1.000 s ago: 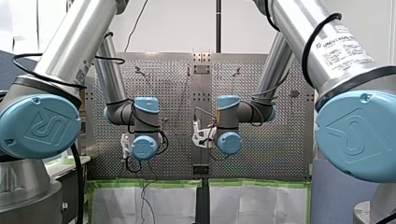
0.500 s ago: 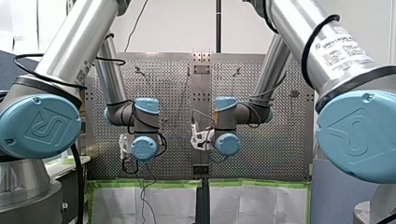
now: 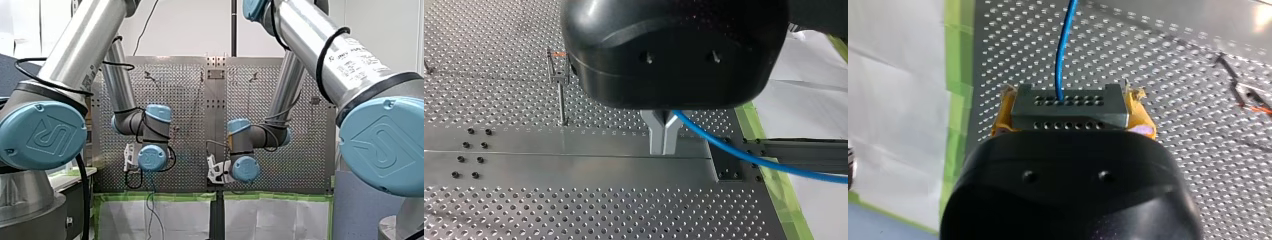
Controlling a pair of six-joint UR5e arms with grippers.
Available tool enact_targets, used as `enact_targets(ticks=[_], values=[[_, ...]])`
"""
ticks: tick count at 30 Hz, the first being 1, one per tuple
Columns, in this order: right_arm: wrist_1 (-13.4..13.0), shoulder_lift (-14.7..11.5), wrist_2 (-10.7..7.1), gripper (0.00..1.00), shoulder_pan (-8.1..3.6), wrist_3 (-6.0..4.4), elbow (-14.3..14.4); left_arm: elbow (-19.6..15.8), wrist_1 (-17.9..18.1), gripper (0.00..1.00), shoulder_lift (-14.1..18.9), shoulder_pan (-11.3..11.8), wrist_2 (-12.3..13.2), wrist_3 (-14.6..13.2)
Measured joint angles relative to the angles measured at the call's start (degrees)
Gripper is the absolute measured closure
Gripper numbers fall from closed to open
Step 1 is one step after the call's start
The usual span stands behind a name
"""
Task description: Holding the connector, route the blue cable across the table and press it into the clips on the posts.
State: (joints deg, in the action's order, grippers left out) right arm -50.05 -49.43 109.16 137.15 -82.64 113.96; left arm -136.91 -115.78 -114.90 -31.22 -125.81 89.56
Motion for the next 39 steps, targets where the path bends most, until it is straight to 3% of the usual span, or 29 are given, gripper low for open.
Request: enact_targets(ticks=[7, 15, 20, 23, 31, 39], values=[[2.83, 0.00, -0.14, 1.00, 0.05, -0.07, -0.17, 0.22, -0.49, 1.00, 0.42, 0.19, -0.15, -0.07], [5.60, -3.03, -0.94, 1.00, 1.51, -1.66, -3.20, 0.53, -3.84, 1.00, 3.78, 1.52, -1.62, 2.38], [7.97, -5.41, -3.09, 1.00, 2.12, -3.44, -5.57, 0.56, -6.09, 1.00, 6.03, 3.56, -3.74, 1.99], [9.37, -6.82, -4.48, 1.00, 2.24, -3.99, -6.98, 0.56, -7.44, 1.00, 7.39, 4.90, -5.08, 2.01], [13.04, -10.49, -8.15, 1.00, 2.33, -4.89, -10.65, 0.97, -11.13, 1.00, 11.07, 8.58, -8.77, 3.23], [16.72, -14.17, -11.83, 1.00, 2.69, -5.58, -14.33, 4.67, -15.35, 1.00, 15.28, 12.45, -12.67, 7.09]])
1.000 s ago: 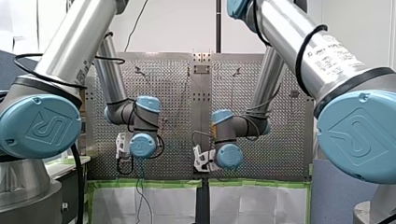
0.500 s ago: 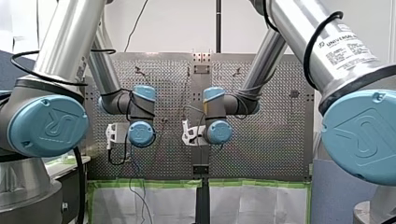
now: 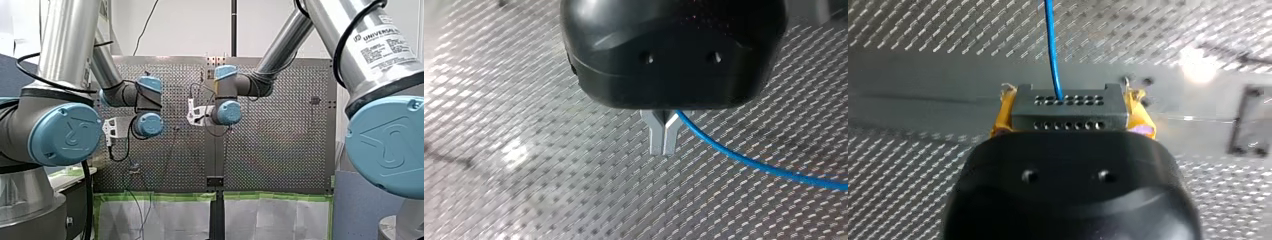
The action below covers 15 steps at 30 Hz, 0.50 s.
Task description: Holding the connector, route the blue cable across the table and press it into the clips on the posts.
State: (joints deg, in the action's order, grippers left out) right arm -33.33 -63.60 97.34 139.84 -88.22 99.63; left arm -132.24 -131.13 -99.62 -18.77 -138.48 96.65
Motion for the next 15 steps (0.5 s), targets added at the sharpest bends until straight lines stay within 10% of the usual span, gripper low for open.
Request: enact_targets(ticks=[15], values=[[7.56, -1.14, -5.60, 1.00, 0.63, -1.23, -7.55, 6.69, -6.79, 1.00, 6.81, 0.60, 1.52, 4.08]])
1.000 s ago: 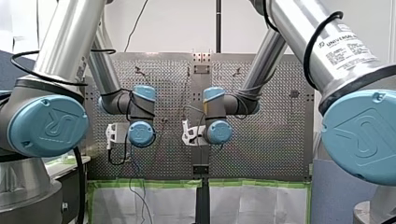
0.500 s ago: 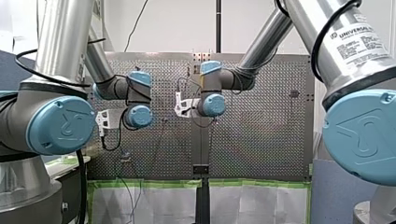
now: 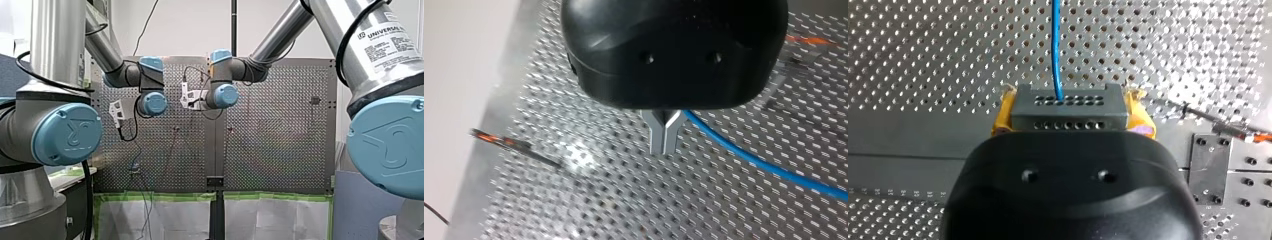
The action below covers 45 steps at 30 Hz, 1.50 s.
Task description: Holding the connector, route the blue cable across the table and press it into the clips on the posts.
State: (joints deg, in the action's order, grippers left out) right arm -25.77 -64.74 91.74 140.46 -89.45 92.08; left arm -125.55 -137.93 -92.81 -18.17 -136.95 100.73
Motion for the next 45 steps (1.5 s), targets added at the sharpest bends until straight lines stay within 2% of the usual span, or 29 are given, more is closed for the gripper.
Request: enact_targets(ticks=[7, 12, 20, 26, 31, 35, 45], values=[[3.46, 1.51, -0.33, 1.00, 0.15, -0.98, -3.46, 1.11, -3.86, 1.00, 3.84, 0.26, 0.28, 0.20], [6.10, 2.47, -0.86, 1.00, -0.08, -2.18, -6.11, 1.98, -6.50, 1.00, 6.49, 0.76, -0.20, 0.05], [10.18, 3.22, -2.97, 1.00, 0.45, -2.71, -10.28, 5.52, -10.76, 1.00, 10.66, 1.44, 3.34, -0.88], [12.31, 3.40, -3.75, 1.00, 0.54, -2.76, -13.61, 7.18, -13.86, 1.00, 10.18, 1.83, 5.04, -0.61], [13.99, 3.79, -3.88, 1.00, 0.47, -3.18, -15.94, 8.05, -14.65, 1.00, 10.07, 2.65, 5.96, -0.28], [15.75, 5.11, -4.04, 1.00, 0.65, -3.69, -18.21, 8.94, -14.52, 1.00, 10.00, 4.05, 7.54, -0.44], [18.35, 8.37, -4.35, 1.00, 1.37, -3.84, -22.97, 10.92, -15.46, 1.00, 9.91, 8.63, 12.17, -0.84]])
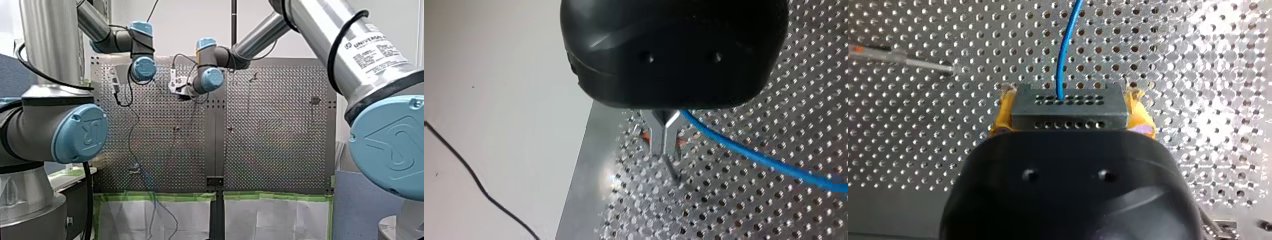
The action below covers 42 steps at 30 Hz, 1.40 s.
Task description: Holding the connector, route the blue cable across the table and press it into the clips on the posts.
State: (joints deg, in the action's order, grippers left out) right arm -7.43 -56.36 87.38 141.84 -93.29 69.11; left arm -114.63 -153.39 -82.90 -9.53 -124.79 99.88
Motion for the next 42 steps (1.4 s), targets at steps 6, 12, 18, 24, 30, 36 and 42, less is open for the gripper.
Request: enact_targets(ticks=[6, 12, 18, 24, 30, 36, 42], values=[[1.71, 0.69, 0.03, 1.00, 0.14, -0.06, -2.96, 0.70, -0.54, 1.00, -0.83, 3.24, 3.22, -0.21], [2.94, 0.88, -0.17, 1.00, 0.41, -0.07, -5.56, 1.52, -0.29, 1.00, -3.32, 6.41, 6.40, -0.64], [3.42, 1.18, -1.01, 1.00, 0.94, -0.07, -8.48, 3.98, -0.50, 1.00, -4.55, 8.91, 9.48, -0.24], [5.45, 3.42, -1.04, 1.00, 1.21, -0.07, -11.73, 6.54, -1.22, 1.00, -4.68, 9.81, 12.42, 0.44], [7.63, 5.62, -0.86, 1.00, 1.10, -0.07, -14.82, 7.09, -1.86, 1.00, -5.07, 10.69, 14.25, 0.52], [8.01, 5.91, -0.88, 1.00, 0.94, -0.07, -17.57, 7.25, -2.44, 1.00, -6.37, 11.62, 15.02, 0.73], [8.94, 5.94, -0.88, 1.00, 0.80, -0.07, -20.51, 7.30, -0.81, 1.00, -6.53, 12.37, 16.81, 1.80]])
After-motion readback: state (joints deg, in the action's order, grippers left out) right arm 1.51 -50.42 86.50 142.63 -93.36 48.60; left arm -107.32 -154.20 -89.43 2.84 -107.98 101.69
